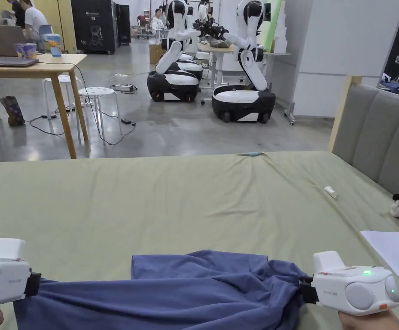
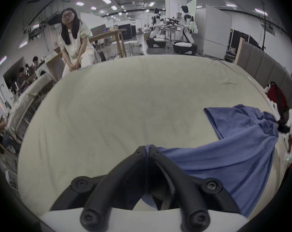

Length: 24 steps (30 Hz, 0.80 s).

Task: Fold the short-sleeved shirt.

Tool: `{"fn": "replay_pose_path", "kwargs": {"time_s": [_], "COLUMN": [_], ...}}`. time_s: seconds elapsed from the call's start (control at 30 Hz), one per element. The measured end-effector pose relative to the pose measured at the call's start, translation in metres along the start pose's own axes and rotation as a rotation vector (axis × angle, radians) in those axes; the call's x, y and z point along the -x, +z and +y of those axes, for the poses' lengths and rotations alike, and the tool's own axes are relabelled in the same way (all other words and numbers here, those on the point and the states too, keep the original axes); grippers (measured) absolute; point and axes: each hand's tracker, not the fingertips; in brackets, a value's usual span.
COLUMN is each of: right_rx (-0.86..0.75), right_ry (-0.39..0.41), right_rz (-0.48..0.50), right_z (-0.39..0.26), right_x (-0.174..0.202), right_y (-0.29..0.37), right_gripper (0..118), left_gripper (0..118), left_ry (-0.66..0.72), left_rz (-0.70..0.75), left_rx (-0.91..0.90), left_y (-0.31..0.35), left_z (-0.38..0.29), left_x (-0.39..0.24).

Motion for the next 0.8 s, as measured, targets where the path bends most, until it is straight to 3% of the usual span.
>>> {"fn": "replay_pose_path", "kwargs": {"time_s": [0.13,0.37,0.8], "right_rx": [-0.097,-0.324,-0.609], "right_ry": [0.046,0.116,0.103], "right_rz": [-0.061,-0.203,-0.314], "right_z": [0.041,0.107,0.247], "right_x": [0.009,0.041,0.065], "right_y": [0.056,0.140,0.233], "right_gripper": [9,9,9], "left_gripper": [0,0,0], "left_ry": [-0.089,-0.042,-0.017], "left_rz": [0.084,0.241,0.390], "left_rx": [-0.062,-0.251,-0.511], "left_y": [0.030,0.101,0.204], "left_z": [0.015,0.053,0.169], "left_x": [0.001,0.031,0.085]}}
